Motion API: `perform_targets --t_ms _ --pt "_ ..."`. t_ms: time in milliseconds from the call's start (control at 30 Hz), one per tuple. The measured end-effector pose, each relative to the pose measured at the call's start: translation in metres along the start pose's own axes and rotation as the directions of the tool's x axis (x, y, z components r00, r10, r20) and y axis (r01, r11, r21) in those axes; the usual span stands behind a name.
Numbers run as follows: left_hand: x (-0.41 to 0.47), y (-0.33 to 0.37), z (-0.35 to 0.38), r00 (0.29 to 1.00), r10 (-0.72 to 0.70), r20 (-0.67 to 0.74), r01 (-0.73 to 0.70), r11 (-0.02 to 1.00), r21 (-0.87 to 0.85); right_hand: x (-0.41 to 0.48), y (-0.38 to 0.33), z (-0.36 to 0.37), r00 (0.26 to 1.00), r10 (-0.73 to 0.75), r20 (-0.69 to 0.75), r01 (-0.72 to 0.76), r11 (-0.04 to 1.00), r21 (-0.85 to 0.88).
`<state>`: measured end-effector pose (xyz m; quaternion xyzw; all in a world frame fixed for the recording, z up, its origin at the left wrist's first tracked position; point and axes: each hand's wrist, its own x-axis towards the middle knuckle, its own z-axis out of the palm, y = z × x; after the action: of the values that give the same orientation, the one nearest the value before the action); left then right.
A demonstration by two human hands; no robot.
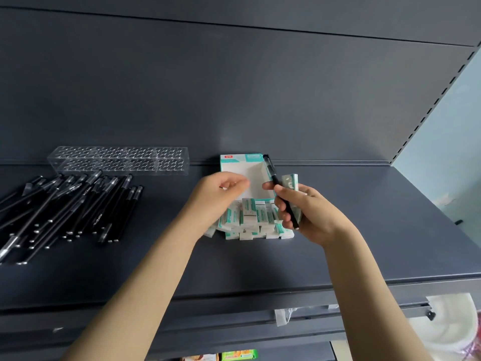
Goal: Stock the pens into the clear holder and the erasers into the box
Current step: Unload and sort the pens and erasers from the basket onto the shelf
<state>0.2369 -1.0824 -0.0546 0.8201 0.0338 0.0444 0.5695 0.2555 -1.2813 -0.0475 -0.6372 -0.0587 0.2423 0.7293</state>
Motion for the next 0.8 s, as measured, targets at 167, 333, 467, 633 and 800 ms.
perform_targets --t_ms 167,333,467,633,800 --pt "0.008 0.015 -0.005 0.995 -0.050 0.087 0.075 0.947 -0.313 -0.003 0.000 0.009 0.991 0.006 0.133 0.012 0.991 -0.132" --pt "0.010 0.013 -0.002 0.989 -0.094 0.112 0.137 0.865 -0.483 -0.006 0.002 0.010 0.985 0.016 0.170 0.004 0.993 -0.116" --pt "0.011 0.008 -0.004 0.991 -0.124 0.058 0.135 0.807 -0.575 -0.007 0.005 -0.004 1.000 -0.004 -0.003 0.004 0.992 -0.125" --pt "0.011 0.003 -0.002 0.989 -0.138 0.051 0.144 0.840 -0.523 -0.007 0.011 -0.022 0.961 -0.091 -0.262 0.015 0.960 -0.279" --pt "0.009 0.003 0.006 0.992 -0.123 0.025 0.124 0.930 -0.347 -0.005 0.028 -0.034 0.893 -0.167 -0.419 0.022 0.944 -0.330"
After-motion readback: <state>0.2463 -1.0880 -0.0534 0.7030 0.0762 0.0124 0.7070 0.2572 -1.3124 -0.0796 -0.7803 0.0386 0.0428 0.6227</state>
